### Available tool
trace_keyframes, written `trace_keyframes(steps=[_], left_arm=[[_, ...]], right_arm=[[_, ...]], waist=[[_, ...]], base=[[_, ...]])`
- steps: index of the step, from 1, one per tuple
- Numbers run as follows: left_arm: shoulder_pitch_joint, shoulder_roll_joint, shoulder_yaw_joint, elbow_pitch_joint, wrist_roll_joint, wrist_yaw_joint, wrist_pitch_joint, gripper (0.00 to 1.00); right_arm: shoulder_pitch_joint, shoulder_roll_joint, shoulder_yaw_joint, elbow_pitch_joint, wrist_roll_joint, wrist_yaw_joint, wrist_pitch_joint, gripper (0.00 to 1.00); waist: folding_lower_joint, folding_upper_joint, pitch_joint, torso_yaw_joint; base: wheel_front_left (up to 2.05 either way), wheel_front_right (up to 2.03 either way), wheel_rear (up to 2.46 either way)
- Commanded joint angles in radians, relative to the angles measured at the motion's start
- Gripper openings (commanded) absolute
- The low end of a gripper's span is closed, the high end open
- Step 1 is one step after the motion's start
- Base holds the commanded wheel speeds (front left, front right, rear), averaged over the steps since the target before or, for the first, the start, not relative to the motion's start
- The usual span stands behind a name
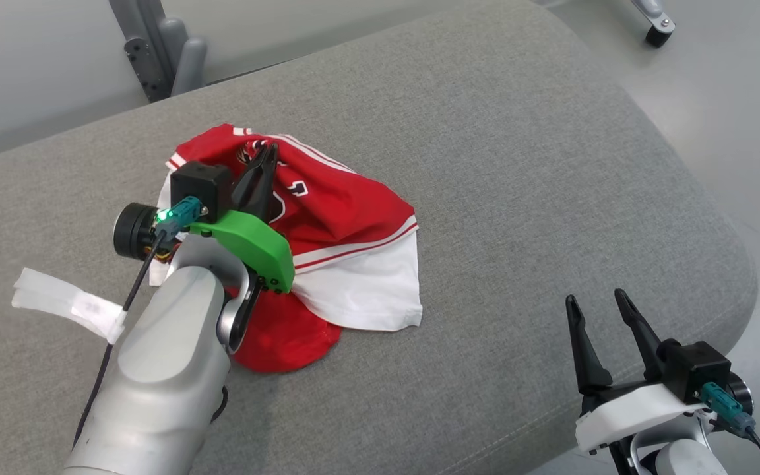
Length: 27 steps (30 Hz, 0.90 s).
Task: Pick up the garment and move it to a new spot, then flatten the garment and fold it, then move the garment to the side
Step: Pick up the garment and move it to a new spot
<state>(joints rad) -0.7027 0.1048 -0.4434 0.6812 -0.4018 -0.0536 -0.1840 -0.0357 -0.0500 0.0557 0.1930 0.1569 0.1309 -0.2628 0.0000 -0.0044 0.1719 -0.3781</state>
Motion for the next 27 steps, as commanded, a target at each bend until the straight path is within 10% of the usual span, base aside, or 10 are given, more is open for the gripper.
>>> trace_keyframes(steps=[1, 5, 7, 8, 27], left_arm=[[-0.017, 0.004, -0.003, 0.025, 0.012, -0.008, -0.013, 0.00], [-0.042, -0.009, -0.014, 0.126, 0.012, -0.017, -0.052, 0.00], [-0.049, -0.018, -0.019, 0.156, 0.009, -0.024, -0.065, 0.80], [-0.053, -0.020, -0.020, 0.166, 0.007, -0.026, -0.067, 1.00], [0.387, 0.064, 0.074, -0.349, 0.067, 0.030, -0.080, 1.00]], right_arm=[[-0.009, -0.001, 0.004, 0.000, 0.003, 0.000, -0.003, 1.00], [-0.021, -0.001, 0.002, -0.001, 0.000, 0.000, -0.003, 1.00], [-0.023, -0.001, 0.005, 0.001, -0.005, 0.000, -0.003, 1.00], [-0.023, -0.001, 0.005, 0.002, -0.008, 0.000, -0.003, 1.00], [0.029, -0.002, -0.039, -0.034, -0.072, 0.000, -0.003, 1.00]], waist=[[0.0000, 0.0044, 0.018, -0.014], [0.0000, 0.0044, 0.029, -0.003], [0.0000, 0.0044, 0.031, 0.008], [0.0000, 0.0044, 0.030, 0.014], [0.0000, 0.0044, -0.035, 0.144]], base=[[0.00, 0.00, 0.00], [0.00, 0.00, 0.00], [0.00, 0.00, 0.00], [0.00, 0.00, 0.00], [0.00, 0.00, 0.00]])
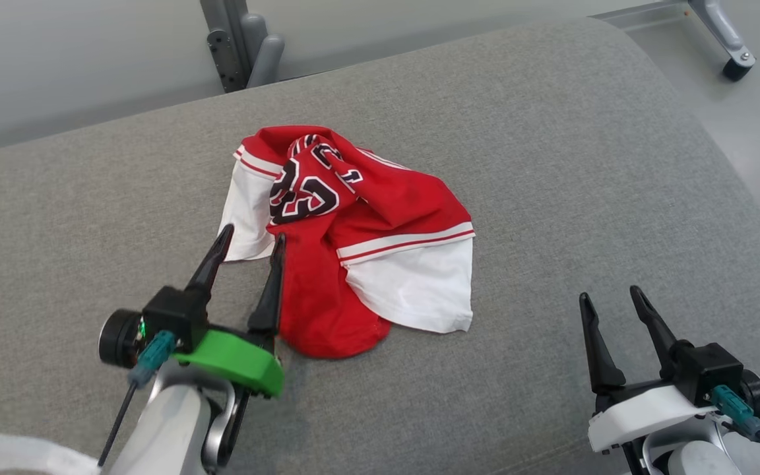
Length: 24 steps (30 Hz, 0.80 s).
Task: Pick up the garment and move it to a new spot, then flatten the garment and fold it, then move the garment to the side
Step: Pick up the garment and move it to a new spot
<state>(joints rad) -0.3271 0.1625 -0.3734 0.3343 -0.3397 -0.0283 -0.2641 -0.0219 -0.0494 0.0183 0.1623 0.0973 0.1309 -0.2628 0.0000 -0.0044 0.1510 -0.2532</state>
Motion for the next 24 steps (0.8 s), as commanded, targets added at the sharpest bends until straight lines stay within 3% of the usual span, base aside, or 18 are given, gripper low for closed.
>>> trace_keyframes(steps=[1, 7, 12, 24], left_arm=[[0.046, 0.014, 0.015, -0.029, 0.007, 0.011, 0.000, 1.00], [0.223, 0.024, 0.108, -0.149, 0.022, 0.054, 0.000, 1.00], [0.323, -0.009, 0.188, -0.207, 0.038, 0.077, 0.000, 1.00], [0.464, -0.065, 0.335, -0.207, 0.100, 0.006, 0.000, 1.00]], right_arm=[[0.019, -0.002, -0.007, -0.005, -0.014, 0.000, -0.003, 1.00], [0.040, -0.002, -0.036, -0.012, -0.033, 0.000, -0.003, 1.00], [0.050, -0.003, -0.056, -0.017, -0.038, 0.000, -0.003, 1.00], [0.087, -0.002, -0.075, -0.006, -0.064, 0.000, -0.003, 1.00]], waist=[[0.0000, 0.0044, -0.018, 0.027], [0.0000, 0.0044, -0.042, 0.072], [0.0000, 0.0044, -0.052, 0.100], [0.0000, 0.0044, -0.091, 0.165]], base=[[0.00, 0.00, 0.00], [0.00, 0.00, 0.00], [0.00, 0.00, 0.00], [0.00, 0.00, 0.00]])
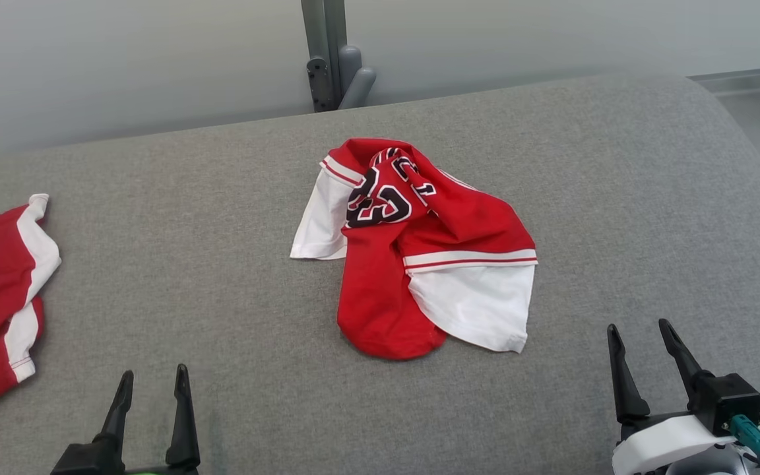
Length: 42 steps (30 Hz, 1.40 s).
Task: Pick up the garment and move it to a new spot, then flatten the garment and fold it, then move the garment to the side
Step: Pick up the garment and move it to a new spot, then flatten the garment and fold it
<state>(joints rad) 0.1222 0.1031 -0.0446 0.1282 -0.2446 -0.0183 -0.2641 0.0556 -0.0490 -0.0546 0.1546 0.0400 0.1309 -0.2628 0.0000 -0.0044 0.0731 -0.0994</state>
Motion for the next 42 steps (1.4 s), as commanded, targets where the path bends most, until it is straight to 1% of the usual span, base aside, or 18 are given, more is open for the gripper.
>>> trace_keyframes(steps=[1, 11, 21, 31, 36, 39, 41, 42], left_arm=[[0.023, -0.009, 0.014, 0.001, 0.010, -0.011, 0.000, 1.00], [0.054, -0.037, 0.065, 0.000, 0.045, -0.053, 0.000, 1.00], [0.046, -0.048, 0.068, 0.010, 0.053, -0.068, 0.000, 1.00], [0.046, -0.051, 0.078, 0.010, 0.051, -0.065, 0.000, 1.00], [0.030, -0.051, 0.038, 0.032, 0.026, -0.070, 0.000, 1.00], [0.005, -0.051, -0.019, 0.076, -0.007, -0.078, 0.000, 1.00], [-0.019, -0.052, -0.078, 0.127, -0.060, -0.084, 0.000, 1.00], [-0.040, -0.051, -0.105, 0.150, -0.107, -0.087, 0.000, 1.00]], right_arm=[[0.012, -0.003, -0.002, 0.003, -0.010, 0.000, -0.003, 1.00], [0.024, -0.003, -0.006, 0.007, -0.018, 0.000, -0.003, 1.00], [0.023, -0.003, 0.010, 0.013, -0.016, 0.000, -0.003, 1.00], [0.023, -0.003, 0.003, 0.012, -0.020, 0.000, -0.003, 1.00], [0.012, -0.003, 0.013, 0.014, -0.019, 0.000, -0.003, 1.00], [0.009, -0.003, 0.019, 0.014, -0.018, 0.000, -0.003, 1.00], [0.003, -0.003, 0.023, 0.014, -0.016, 0.000, -0.003, 1.00], [0.000, -0.003, 0.025, 0.014, -0.014, 0.000, -0.003, 1.00]], waist=[[0.0000, 0.0044, -0.019, 0.013], [0.0000, 0.0044, -0.046, 0.027], [0.0000, 0.0044, -0.052, 0.011], [0.0000, 0.0044, -0.053, -0.013], [0.0000, 0.0044, -0.053, -0.034], [0.0000, 0.0044, -0.050, -0.052], [0.0000, 0.0044, -0.045, -0.067], [0.0000, 0.0044, -0.041, -0.074]], base=[[0.00, 0.00, 0.00], [0.00, 0.00, 0.00], [0.00, 0.00, 0.00], [0.00, 0.00, 0.00], [0.00, 0.00, 0.00], [0.00, 0.00, 0.00], [0.00, 0.00, 0.00], [0.00, 0.00, 0.00]])
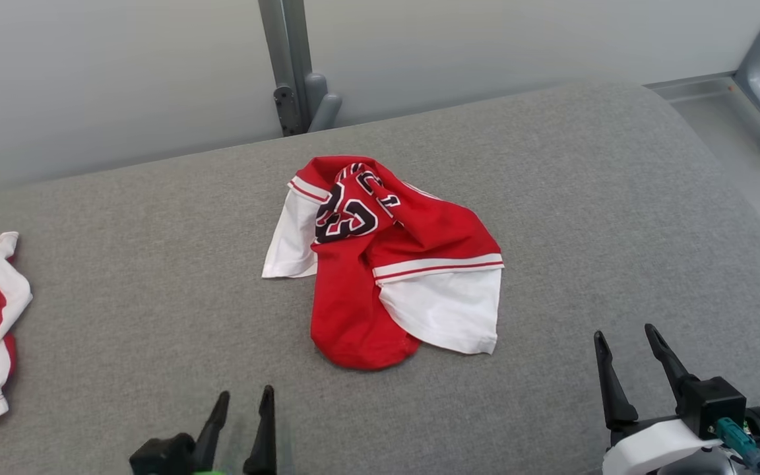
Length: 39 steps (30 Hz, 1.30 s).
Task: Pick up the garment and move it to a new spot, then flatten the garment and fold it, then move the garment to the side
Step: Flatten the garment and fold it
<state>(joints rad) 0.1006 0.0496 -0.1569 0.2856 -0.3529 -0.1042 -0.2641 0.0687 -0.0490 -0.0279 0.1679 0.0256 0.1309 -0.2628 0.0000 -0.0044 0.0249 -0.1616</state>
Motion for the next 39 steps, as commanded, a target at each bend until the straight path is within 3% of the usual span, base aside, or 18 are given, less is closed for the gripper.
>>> trace_keyframes(steps=[1, 7, 10, 18, 23, 26, 27, 28, 29, 33, 39], left_arm=[[-0.037, 0.003, -0.021, 0.021, -0.055, -0.003, 0.008, 1.00], [-0.155, 0.004, -0.198, 0.143, -0.287, -0.016, 0.121, 1.00], [-0.212, 0.004, -0.275, 0.193, -0.413, -0.001, 0.195, 1.00], [-0.287, 0.005, -0.330, 0.240, -0.651, 0.042, 0.199, 1.00], [-0.338, 0.005, -0.350, 0.303, -0.739, 0.082, 0.176, 1.00], [-0.366, 0.004, -0.357, 0.327, -0.808, 0.076, 0.163, 1.00], [-0.377, 0.004, -0.362, 0.334, -0.824, 0.072, 0.157, 0.81], [-0.390, 0.004, -0.373, 0.343, -0.823, 0.067, 0.148, 0.21], [-0.404, 0.004, -0.389, 0.353, -0.808, 0.061, 0.143, 0.00], [-0.436, 0.014, -0.416, 0.357, -0.769, 0.035, 0.119, 0.00], [-0.418, 0.122, -0.444, 0.213, -0.718, 0.021, 0.146, 0.00]], right_arm=[[-0.015, -0.003, 0.000, 0.001, 0.003, 0.000, -0.003, 1.00], [-0.029, -0.003, 0.005, 0.001, 0.006, 0.000, -0.003, 1.00], [-0.030, -0.003, 0.000, -0.001, 0.009, 0.000, -0.003, 1.00], [-0.035, -0.002, 0.007, -0.001, 0.026, 0.000, -0.003, 1.00], [-0.042, -0.003, 0.009, -0.001, 0.034, 0.000, -0.003, 1.00], [-0.050, -0.003, 0.013, 0.000, 0.037, 0.000, -0.003, 1.00], [-0.051, -0.003, 0.013, 0.001, 0.038, 0.000, -0.003, 1.00], [-0.050, -0.003, 0.012, 0.002, 0.039, 0.000, -0.003, 1.00], [-0.050, -0.003, 0.010, 0.002, 0.040, 0.000, -0.003, 1.00], [-0.043, -0.003, 0.004, 0.000, 0.043, 0.000, -0.003, 1.00], [-0.014, -0.003, -0.005, 0.003, 0.064, 0.000, -0.003, 1.00]], waist=[[0.0000, 0.0044, 0.011, -0.020], [0.0000, 0.0044, 0.040, -0.078], [0.0000, 0.0044, 0.055, -0.114], [0.0000, 0.0044, 0.082, -0.159], [0.0000, 0.0044, 0.097, -0.170], [0.0000, 0.0044, 0.102, -0.176], [0.0000, 0.0044, 0.103, -0.177], [0.0000, 0.0044, 0.102, -0.177], [0.0000, 0.0044, 0.101, -0.178], [0.0000, 0.0044, 0.096, -0.175], [0.0000, 0.0044, 0.085, -0.153]], base=[[0.00, 0.00, 0.00], [0.00, 0.00, 0.00], [0.00, 0.00, 0.00], [0.00, 0.00, 0.00], [0.00, 0.00, 0.00], [0.00, 0.00, 0.00], [0.00, 0.00, 0.00], [0.00, 0.00, 0.00], [0.00, 0.00, 0.00], [0.00, 0.00, 0.00], [0.00, 0.00, 0.00]])
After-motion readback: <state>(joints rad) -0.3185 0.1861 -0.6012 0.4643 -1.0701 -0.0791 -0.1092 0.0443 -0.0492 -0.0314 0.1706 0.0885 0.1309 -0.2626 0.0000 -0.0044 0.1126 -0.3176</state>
